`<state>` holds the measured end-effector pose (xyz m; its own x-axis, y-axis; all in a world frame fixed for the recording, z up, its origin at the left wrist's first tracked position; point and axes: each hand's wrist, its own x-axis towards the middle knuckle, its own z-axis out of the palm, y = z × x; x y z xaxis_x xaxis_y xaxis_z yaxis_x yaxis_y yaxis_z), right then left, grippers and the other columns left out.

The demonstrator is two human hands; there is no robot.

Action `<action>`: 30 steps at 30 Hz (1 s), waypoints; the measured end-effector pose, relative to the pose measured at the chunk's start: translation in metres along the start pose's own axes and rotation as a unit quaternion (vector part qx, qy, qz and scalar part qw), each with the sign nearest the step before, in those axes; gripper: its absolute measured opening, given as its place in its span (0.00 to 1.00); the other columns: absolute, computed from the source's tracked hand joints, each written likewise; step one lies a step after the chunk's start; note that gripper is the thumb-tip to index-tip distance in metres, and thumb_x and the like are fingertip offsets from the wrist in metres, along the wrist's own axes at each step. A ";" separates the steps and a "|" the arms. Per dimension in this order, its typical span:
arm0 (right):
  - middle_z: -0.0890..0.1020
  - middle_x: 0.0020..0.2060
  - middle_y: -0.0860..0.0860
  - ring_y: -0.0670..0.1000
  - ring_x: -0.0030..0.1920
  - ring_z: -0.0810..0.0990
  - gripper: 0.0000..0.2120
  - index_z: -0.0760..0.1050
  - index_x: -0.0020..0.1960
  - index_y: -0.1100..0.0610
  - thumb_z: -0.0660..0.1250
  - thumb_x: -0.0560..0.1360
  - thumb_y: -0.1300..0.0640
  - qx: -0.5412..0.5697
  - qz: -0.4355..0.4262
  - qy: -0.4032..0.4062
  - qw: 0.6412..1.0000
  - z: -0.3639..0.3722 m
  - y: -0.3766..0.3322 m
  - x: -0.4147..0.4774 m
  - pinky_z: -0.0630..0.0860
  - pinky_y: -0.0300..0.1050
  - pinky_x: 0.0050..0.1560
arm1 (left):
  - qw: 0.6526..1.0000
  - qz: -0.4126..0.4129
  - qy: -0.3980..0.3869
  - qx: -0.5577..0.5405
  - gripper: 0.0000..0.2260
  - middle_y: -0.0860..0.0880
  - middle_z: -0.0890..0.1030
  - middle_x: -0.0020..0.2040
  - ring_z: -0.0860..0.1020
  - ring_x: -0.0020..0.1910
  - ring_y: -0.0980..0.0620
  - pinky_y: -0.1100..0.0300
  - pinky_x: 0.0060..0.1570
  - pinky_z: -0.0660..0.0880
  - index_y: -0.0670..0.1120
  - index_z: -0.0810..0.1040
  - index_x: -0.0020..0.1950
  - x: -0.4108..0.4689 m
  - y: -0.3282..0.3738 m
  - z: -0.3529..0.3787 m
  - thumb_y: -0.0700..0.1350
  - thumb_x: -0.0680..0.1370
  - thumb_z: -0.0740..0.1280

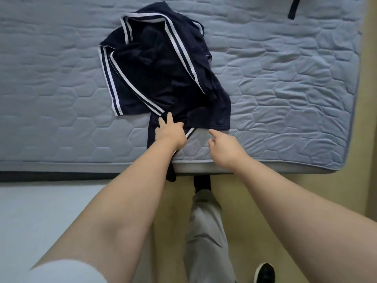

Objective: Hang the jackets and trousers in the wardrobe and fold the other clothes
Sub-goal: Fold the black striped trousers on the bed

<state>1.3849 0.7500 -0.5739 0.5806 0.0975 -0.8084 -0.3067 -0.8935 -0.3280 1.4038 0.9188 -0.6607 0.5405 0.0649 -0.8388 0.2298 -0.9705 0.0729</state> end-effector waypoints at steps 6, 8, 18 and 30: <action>0.70 0.75 0.55 0.58 0.73 0.69 0.25 0.59 0.81 0.55 0.54 0.85 0.51 0.019 0.012 -0.020 1.000 0.015 0.001 0.026 0.66 0.49 0.70 | 0.993 0.018 0.071 0.092 0.28 0.43 0.32 0.80 0.40 0.78 0.28 0.36 0.75 0.54 0.55 0.64 0.75 0.053 -0.011 0.013 0.38 0.76 0.59; 0.70 0.75 0.56 0.58 0.73 0.69 0.25 0.59 0.81 0.55 0.54 0.85 0.51 0.022 0.018 -0.021 0.999 0.016 0.001 0.028 0.66 0.50 0.71 | 0.994 0.030 0.103 0.034 0.23 0.42 0.42 0.82 0.50 0.78 0.31 0.41 0.74 0.61 0.51 0.67 0.72 0.056 -0.013 0.014 0.38 0.77 0.61; 0.74 0.72 0.57 0.59 0.73 0.70 0.25 0.60 0.80 0.56 0.56 0.84 0.51 -0.002 -0.008 -0.014 1.000 -0.028 -0.025 -0.018 0.68 0.51 0.71 | 0.937 0.134 0.280 -0.161 0.12 0.47 0.77 0.53 0.74 0.54 0.43 0.50 0.54 0.72 0.47 0.74 0.56 -0.033 -0.015 -0.060 0.38 0.74 0.68; 0.78 0.66 0.56 0.60 0.66 0.75 0.27 0.62 0.78 0.53 0.63 0.81 0.52 0.019 -0.139 0.140 0.980 -0.160 -0.092 -0.166 0.71 0.48 0.61 | 0.824 0.280 0.478 -0.119 0.08 0.44 0.77 0.47 0.74 0.50 0.41 0.43 0.45 0.74 0.43 0.80 0.51 -0.281 0.040 -0.229 0.34 0.76 0.66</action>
<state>1.4370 0.7462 -0.3313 0.8288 0.2064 -0.5201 -0.1311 -0.8320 -0.5391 1.4469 0.9147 -0.2983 0.9803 -0.1139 0.1614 -0.1810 -0.8452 0.5029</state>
